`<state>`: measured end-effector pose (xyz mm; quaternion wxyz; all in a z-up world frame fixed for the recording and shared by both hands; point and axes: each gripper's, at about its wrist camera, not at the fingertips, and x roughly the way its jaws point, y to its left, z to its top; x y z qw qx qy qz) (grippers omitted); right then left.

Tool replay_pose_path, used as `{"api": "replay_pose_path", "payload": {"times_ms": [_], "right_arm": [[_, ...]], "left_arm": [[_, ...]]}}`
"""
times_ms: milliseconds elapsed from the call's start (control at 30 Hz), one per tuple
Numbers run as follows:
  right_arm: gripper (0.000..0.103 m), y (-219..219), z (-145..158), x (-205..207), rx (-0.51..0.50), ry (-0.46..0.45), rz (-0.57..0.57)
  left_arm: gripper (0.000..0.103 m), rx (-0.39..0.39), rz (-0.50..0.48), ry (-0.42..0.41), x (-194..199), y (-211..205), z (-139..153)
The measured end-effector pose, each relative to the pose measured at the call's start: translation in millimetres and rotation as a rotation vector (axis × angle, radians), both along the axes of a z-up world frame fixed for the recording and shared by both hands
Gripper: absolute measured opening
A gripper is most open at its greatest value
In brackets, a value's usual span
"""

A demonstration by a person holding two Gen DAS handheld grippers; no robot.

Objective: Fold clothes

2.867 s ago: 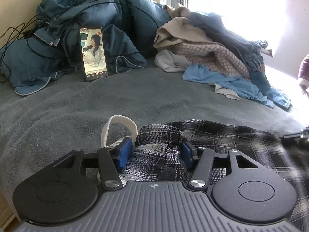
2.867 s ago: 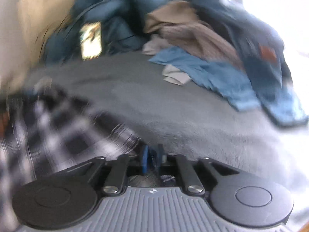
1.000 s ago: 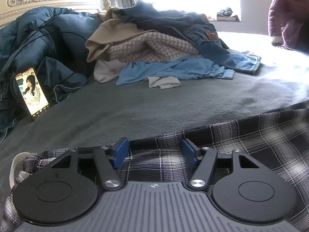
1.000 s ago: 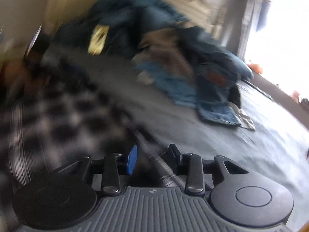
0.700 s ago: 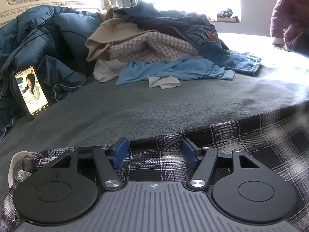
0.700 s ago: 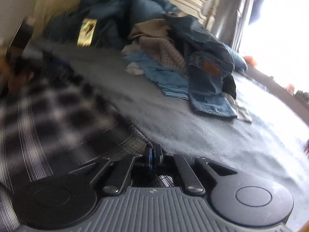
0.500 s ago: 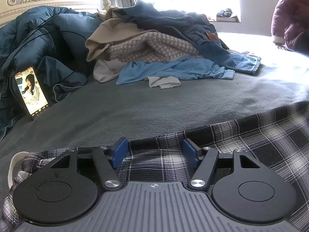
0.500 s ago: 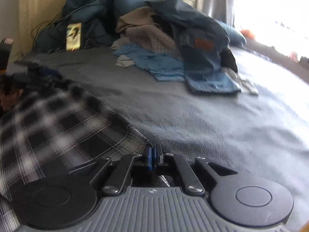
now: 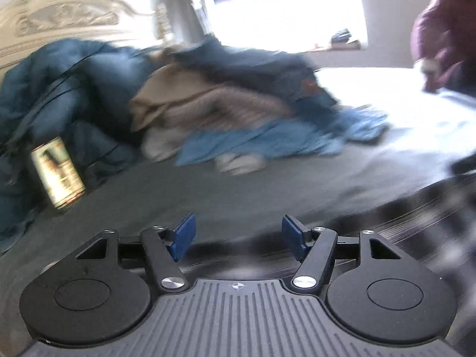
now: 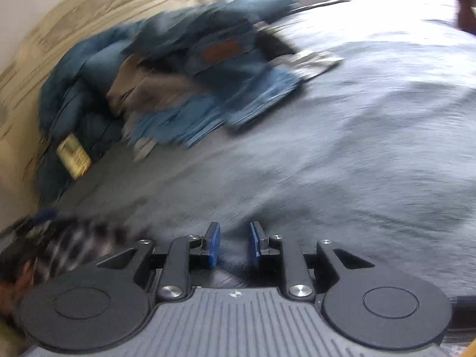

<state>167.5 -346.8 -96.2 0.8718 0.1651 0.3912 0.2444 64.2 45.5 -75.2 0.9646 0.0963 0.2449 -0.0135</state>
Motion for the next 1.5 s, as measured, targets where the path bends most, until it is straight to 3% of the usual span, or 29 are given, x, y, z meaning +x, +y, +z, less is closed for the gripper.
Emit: {"api": "replay_pose_path", "payload": {"times_ms": [100,200,333,433,533,767,1000,1033,1100,1133,1200,1267,1433,1500], "right_arm": [[0.030,-35,16,-6,0.053,-0.024,-0.142],[0.031,-86,50,-37,0.079,-0.102,-0.242],[0.043,-156,100,-117,-0.076,-0.263,-0.379],[0.051,-203,116,-174,-0.233,-0.293,-0.499],[0.057,-237,108,-201,-0.326,-0.238,-0.591],[0.059,-296,55,-200,-0.263,-0.096,-0.753],[0.061,-313,17,-173,-0.140,-0.007,-0.736],[0.060,-314,14,-169,-0.127,-0.007,-0.724],[0.040,-314,11,-169,-0.092,-0.013,-0.711],[0.014,-313,10,-170,-0.076,-0.017,-0.705],[0.010,-310,18,-182,-0.056,-0.047,-0.705],[0.008,-300,36,-206,-0.104,-0.118,-0.721],[0.008,-275,86,-287,-0.116,-0.286,-0.767],[0.008,-272,98,-322,-0.077,-0.303,-0.804]], "left_arm": [[0.064,-0.040,-0.119,0.040,6,-43,7],[0.064,-0.054,-0.235,0.073,16,-88,5],[0.064,-0.027,-0.322,0.135,30,-141,-13],[0.064,0.005,-0.316,0.158,39,-158,-30],[0.065,-0.002,-0.282,0.163,42,-159,-43],[0.068,-0.075,-0.256,0.156,42,-149,-48],[0.071,-0.105,-0.248,0.159,45,-147,-49],[0.071,-0.104,-0.247,0.158,44,-147,-50],[0.071,-0.101,-0.246,0.156,44,-148,-50],[0.071,-0.101,-0.246,0.156,44,-148,-50],[0.071,-0.103,-0.245,0.155,43,-147,-50],[0.072,-0.105,-0.245,0.154,43,-147,-51],[0.072,-0.110,-0.245,0.153,43,-146,-51],[0.072,-0.114,-0.245,0.155,44,-145,-51]]}}
